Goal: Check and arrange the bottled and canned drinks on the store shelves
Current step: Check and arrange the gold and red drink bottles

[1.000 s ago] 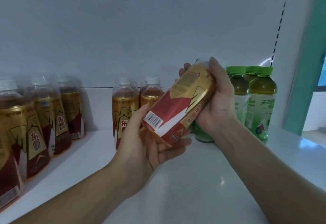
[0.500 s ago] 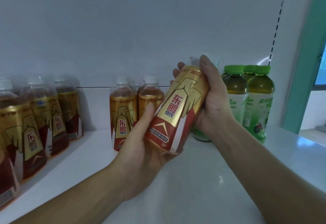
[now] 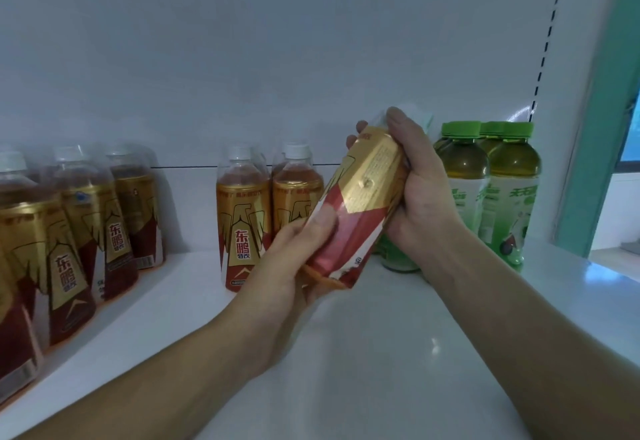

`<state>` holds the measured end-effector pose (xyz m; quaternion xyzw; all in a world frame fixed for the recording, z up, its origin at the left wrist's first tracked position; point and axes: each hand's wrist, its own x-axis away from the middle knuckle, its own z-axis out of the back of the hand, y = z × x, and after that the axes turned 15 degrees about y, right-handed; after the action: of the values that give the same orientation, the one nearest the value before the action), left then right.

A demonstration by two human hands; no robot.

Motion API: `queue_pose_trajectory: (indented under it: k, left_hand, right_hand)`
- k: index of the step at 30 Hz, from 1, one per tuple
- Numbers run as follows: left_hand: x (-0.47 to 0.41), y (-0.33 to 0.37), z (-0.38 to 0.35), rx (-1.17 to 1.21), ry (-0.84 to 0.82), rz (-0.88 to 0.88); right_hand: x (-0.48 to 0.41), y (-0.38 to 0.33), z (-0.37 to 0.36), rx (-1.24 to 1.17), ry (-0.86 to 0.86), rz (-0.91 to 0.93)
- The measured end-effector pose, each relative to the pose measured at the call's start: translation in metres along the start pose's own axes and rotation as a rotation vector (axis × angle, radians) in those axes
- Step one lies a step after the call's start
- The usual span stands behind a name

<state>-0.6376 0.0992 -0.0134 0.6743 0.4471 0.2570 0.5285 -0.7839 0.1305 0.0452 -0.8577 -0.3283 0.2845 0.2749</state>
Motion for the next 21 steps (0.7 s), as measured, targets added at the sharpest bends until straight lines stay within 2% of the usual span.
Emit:
queue_pose_trajectory:
  k: [3,7,13,15,19,21]
  left_hand:
    - [-0.0011,0.0012,0.0022,-0.014,-0.005,0.007]
    - [0.0004,0.0026,0.0043,0.137,-0.086,0.214]
    - [0.003,-0.0004,-0.0024,0.077,-0.06,0.023]
    - [0.0021,0.0004,-0.002,0.064,-0.041,0.014]
    - [0.0029,0.0044,0.0023,0.161,-0.044,0.248]
    - [0.0027,0.0016,0.0018,0.135,-0.062,0.228]
  right_hand:
    - [-0.0009,0.0011,0.0003,0.008,-0.007,-0.052]
    - [0.0023,0.0006,-0.0012,-0.053,-0.037,-0.105]
    - [0.0022,-0.0007,-0.0013,-0.008,0.005,-0.075]
    - [0.0005,0.0,-0.0001,0.001,-0.016,-0.096]
    - [0.0017,-0.0016,-0.0002,-0.045,-0.074,-0.128]
    - [0.0025,-0.0018,-0.0014,-0.04,-0.062,-0.125]
